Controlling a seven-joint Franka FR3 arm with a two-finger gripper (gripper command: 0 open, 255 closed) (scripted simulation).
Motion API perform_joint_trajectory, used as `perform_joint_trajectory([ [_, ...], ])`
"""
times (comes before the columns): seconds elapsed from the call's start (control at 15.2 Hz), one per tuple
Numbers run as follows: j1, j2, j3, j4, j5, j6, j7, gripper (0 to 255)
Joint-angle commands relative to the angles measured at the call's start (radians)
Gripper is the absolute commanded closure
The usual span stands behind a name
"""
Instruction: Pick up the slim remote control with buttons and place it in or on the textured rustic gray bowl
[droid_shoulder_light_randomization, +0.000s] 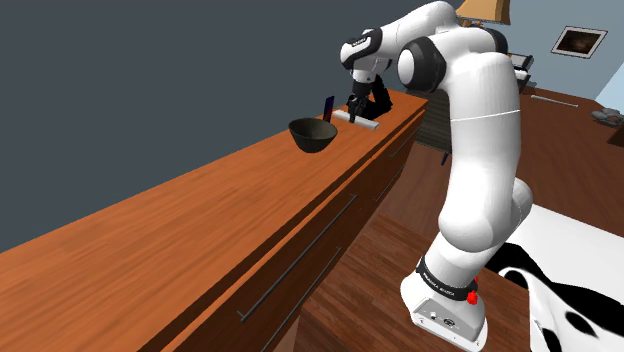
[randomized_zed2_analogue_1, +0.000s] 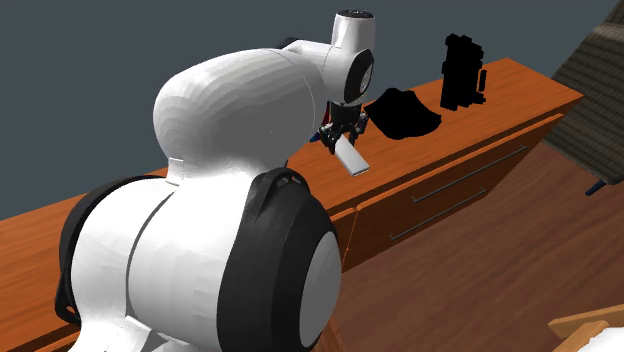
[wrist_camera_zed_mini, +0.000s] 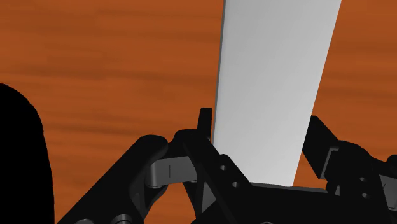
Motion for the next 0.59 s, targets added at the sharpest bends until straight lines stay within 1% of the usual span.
perform_joint_trajectory([
  [0.0,0.000,-0.008,-0.003,0.014,-0.004,-0.022,0.003,255],
  [0.53,-0.007,-0.024,-0.009,0.101,-0.015,-0.121,0.011,255],
])
